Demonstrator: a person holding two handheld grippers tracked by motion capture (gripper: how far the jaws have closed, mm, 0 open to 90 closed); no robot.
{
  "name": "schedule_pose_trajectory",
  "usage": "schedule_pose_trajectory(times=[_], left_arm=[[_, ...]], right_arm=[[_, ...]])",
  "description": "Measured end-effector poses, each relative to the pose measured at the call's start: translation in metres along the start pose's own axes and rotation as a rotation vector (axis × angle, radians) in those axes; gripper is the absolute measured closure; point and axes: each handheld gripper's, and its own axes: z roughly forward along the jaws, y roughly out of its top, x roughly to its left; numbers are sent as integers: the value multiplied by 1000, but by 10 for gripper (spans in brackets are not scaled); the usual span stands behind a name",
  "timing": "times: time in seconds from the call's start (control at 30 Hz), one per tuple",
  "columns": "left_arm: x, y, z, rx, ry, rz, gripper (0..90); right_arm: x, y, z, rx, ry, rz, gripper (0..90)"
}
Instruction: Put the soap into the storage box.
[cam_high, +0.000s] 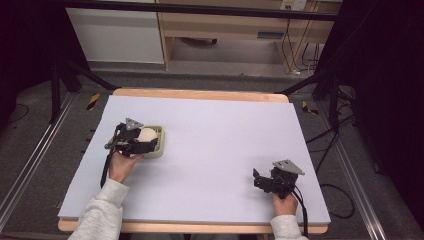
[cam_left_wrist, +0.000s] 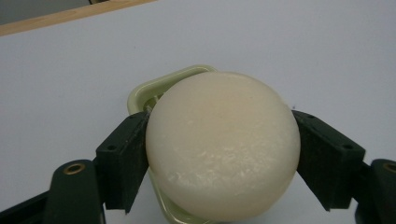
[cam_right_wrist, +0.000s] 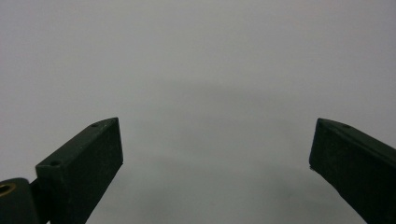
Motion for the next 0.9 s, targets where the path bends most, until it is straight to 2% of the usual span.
schedule_pose_trajectory(times=[0.9], left_arm=[[6, -6, 25, 35, -9, -3, 241]], right_arm=[[0, 0, 0, 1, -3, 4, 32]])
